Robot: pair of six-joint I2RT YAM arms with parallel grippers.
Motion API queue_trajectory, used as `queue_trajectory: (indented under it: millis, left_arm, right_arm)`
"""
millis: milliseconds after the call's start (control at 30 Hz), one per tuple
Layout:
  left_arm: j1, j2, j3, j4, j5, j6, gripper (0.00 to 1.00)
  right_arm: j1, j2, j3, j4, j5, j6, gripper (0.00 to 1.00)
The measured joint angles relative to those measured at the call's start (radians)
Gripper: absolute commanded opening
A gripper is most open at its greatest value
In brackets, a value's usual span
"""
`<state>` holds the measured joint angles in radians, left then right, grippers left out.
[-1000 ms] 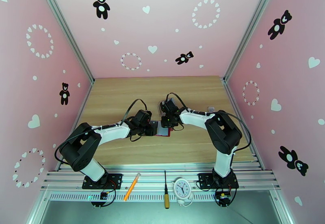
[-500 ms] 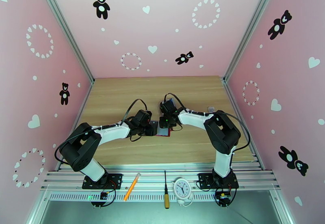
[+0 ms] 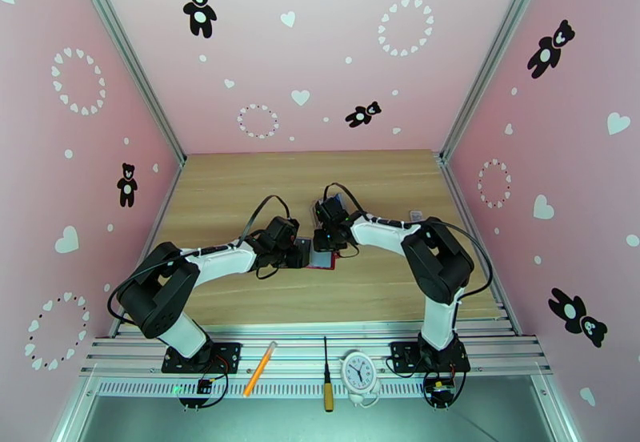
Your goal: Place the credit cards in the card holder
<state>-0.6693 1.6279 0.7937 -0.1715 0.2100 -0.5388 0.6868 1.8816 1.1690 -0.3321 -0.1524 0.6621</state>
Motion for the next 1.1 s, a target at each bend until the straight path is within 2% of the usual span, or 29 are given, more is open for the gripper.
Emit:
queue_trajectory:
  millis: [467, 1100]
  left_arm:
    - [0.0, 0.0, 0.0, 0.0, 0.0, 0.0, 0.53]
    - [0.0, 0.0, 0.002, 0.0, 0.0, 0.0, 0.55]
  right_arm:
    - [-0.033, -0.003, 0.017, -0.014, 0.011, -0.018, 0.24]
    - [-0.022, -0.001, -0.013, -0.013, 0.025, -0.018, 0.24]
